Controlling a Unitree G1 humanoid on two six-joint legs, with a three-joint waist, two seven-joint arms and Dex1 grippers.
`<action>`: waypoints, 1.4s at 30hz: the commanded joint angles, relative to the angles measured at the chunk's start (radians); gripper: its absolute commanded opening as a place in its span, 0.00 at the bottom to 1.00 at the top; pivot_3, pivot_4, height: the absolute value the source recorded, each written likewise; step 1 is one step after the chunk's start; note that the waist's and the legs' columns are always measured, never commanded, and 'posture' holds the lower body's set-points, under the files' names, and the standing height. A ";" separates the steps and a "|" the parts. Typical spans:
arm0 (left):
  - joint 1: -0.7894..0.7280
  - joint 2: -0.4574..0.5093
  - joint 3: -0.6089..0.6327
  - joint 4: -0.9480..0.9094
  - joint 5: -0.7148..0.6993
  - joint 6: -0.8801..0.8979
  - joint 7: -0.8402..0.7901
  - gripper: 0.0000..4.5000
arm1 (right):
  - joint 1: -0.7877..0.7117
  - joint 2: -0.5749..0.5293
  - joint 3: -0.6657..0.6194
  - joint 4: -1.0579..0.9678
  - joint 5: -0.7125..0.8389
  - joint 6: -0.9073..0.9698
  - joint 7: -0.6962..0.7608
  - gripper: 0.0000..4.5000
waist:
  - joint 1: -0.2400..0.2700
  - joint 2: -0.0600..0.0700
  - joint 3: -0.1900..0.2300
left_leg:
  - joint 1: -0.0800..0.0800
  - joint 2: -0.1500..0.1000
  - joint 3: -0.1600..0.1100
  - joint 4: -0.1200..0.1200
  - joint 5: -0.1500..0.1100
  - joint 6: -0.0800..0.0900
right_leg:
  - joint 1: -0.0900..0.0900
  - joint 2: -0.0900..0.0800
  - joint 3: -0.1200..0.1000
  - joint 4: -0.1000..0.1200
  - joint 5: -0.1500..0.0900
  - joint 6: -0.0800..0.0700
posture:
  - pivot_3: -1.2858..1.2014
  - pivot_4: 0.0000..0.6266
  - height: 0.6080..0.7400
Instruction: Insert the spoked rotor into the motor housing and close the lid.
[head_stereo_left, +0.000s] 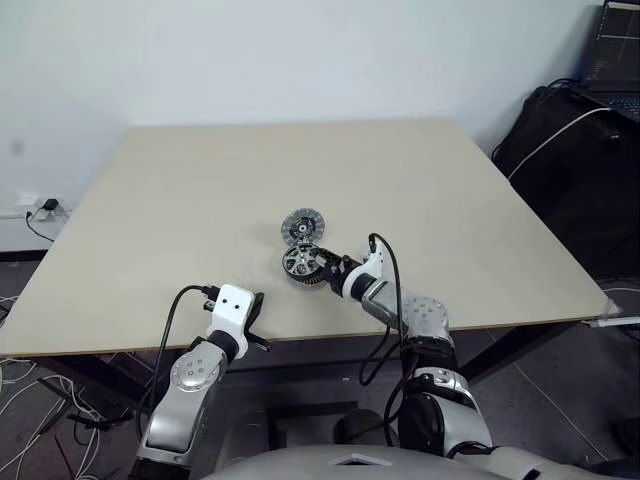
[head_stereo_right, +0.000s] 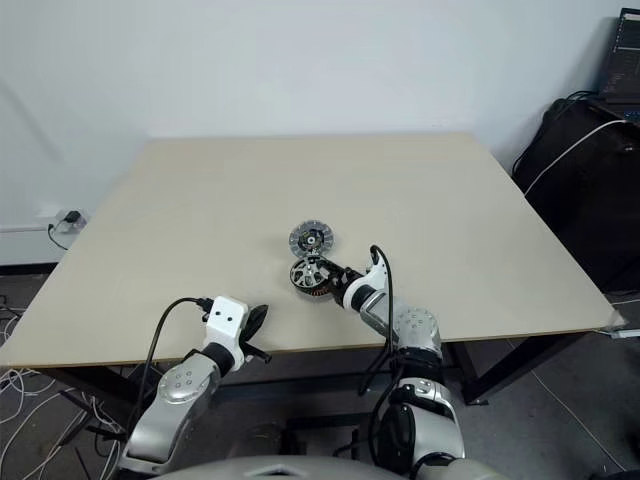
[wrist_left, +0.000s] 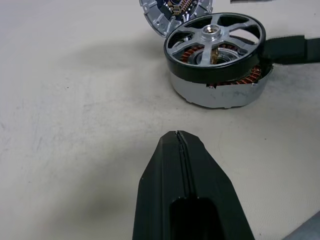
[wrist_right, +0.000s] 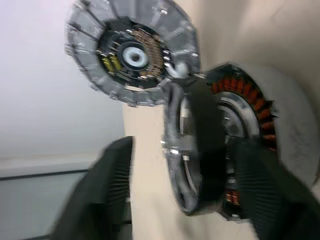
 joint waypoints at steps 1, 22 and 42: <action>-0.017 -0.006 -0.005 -0.032 0.000 -0.009 0.003 0.00 | 0.006 -0.012 0.002 -0.064 -0.001 0.001 -0.009 0.75 | 0.001 0.000 0.000 | 0.000 0.000 0.000 0.000 0.000 0.000 | 0.000 0.000 0.000 0.000 0.000 0.000 | 0.52 0.00 1.00; -0.016 -0.011 -0.014 -0.026 0.000 -0.012 0.003 0.00 | 0.073 -0.152 0.277 -0.349 -0.340 -0.214 0.038 0.66 | 0.000 0.000 0.000 | 0.000 0.000 0.001 0.000 0.000 0.000 | -0.001 0.000 0.001 0.000 -0.002 0.003 | 0.52 0.00 1.00; -0.013 -0.017 -0.011 -0.024 0.000 -0.020 0.011 0.00 | -0.018 -0.205 0.772 -0.206 -0.849 -0.393 0.193 0.01 | 0.006 -0.003 0.000 | 0.001 0.000 0.001 0.001 0.000 0.000 | 0.000 0.000 0.001 0.001 -0.001 0.001 | 0.52 0.00 1.00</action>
